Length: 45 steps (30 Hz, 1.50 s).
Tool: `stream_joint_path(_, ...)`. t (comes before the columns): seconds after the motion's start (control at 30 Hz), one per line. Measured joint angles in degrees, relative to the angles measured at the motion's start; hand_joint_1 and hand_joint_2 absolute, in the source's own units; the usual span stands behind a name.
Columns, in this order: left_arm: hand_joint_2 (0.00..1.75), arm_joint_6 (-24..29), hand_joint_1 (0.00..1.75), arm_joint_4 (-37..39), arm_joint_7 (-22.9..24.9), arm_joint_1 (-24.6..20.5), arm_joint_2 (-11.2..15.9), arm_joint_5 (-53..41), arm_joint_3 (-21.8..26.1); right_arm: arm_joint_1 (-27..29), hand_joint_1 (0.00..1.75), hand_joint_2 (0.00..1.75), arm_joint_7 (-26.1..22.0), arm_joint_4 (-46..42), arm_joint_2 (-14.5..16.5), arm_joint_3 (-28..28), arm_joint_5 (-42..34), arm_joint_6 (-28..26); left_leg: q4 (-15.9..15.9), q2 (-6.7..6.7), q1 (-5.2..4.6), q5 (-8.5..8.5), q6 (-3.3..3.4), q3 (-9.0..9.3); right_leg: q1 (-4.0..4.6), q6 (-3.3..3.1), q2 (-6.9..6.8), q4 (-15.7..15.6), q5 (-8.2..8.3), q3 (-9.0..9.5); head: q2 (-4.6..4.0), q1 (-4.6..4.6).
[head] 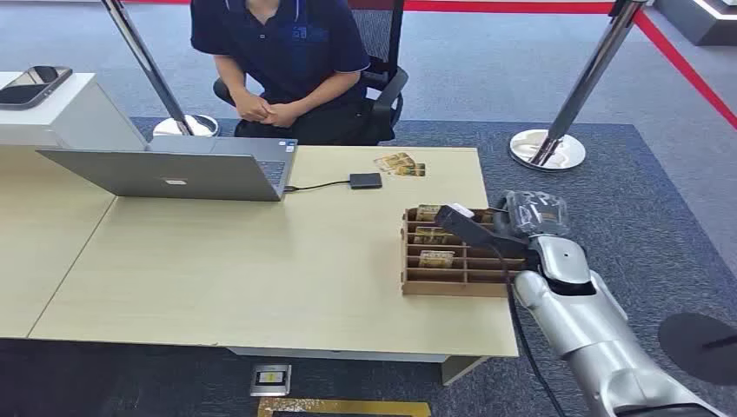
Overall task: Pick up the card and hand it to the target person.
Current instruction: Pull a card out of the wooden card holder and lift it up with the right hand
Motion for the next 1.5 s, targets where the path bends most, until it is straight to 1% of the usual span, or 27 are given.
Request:
stream_joint_path(0.13,0.00,0.0,0.00,0.0,0.0,0.0,0.0,-0.1,0.0,0.1,1.43,1.75,-0.1,-0.2,0.0,0.0,-0.2,-0.1,0.0,0.00,0.00,0.00,0.00,0.00,0.00,0.00,0.00,0.0,0.00,0.00,0.00,0.00)
stream_joint_path(0.3,0.00,0.0,0.00,0.0,-0.1,0.0,0.0,0.0,0.0,0.8,1.44,1.75,-0.8,-2.1,-0.1,0.0,-0.2,-0.2,0.0,0.00,0.00,0.00,0.00,-0.01,0.00,0.00,0.00,0.0,0.00,0.00,0.00,0.00)
stream_joint_path(0.6,0.00,0.1,0.00,0.0,-0.1,0.0,0.0,0.3,0.1,1.4,1.43,1.75,-2.4,-6.9,-0.5,0.1,-0.9,1.4,0.0,0.00,0.00,0.00,0.00,-0.04,0.00,0.00,0.00,0.0,0.00,-0.04,0.00,0.00)
stream_joint_path(0.8,0.00,0.1,0.00,0.0,-0.1,0.0,0.0,0.5,0.1,1.8,1.43,1.75,-3.0,-11.1,-0.9,0.4,-1.6,3.0,0.0,0.00,0.00,0.00,0.00,-0.06,0.00,0.00,0.00,0.0,0.00,-0.05,0.00,0.00)
stream_joint_path(1.0,0.00,0.3,0.00,0.0,-0.1,0.0,0.0,0.8,0.5,2.2,1.43,1.75,-3.1,-16.1,-1.1,1.4,-1.3,3.1,0.0,0.00,0.00,0.00,0.00,-0.07,0.00,0.00,0.00,0.0,0.00,-0.06,0.00,-0.01)
stream_joint_path(1.13,0.00,0.3,0.00,0.0,-0.2,0.0,0.0,0.7,0.6,2.3,1.40,1.75,-3.3,-20.3,-2.1,2.2,-1.8,3.1,0.0,0.00,0.00,0.00,0.00,-0.10,0.00,0.00,0.00,0.0,0.00,-0.08,0.00,0.00)
stream_joint_path(1.3,0.00,0.3,0.00,0.0,-0.4,0.0,0.0,0.2,0.6,1.9,1.40,1.75,-4.6,-24.6,-3.0,3.2,-4.0,3.2,0.0,0.00,0.00,0.00,0.00,-0.12,0.00,0.00,0.00,0.0,0.00,-0.09,0.00,-0.01)
stream_joint_path(1.4,0.00,0.3,0.00,0.0,-0.5,0.0,0.0,-0.1,0.6,0.8,1.38,1.75,-4.9,-25.0,-2.8,4.3,-5.0,3.1,0.0,0.00,0.00,0.00,0.00,-0.14,0.00,0.00,0.00,0.0,0.00,-0.10,0.00,-0.01)
stream_joint_path(1.5,0.00,0.3,0.00,0.0,-0.6,0.0,0.0,-0.4,0.5,-1.3,1.38,1.75,-4.9,-23.6,-1.3,5.8,-5.2,2.3,0.0,0.02,0.01,0.01,0.00,-0.14,0.00,-0.01,0.00,0.0,0.00,-0.11,0.00,-0.01)
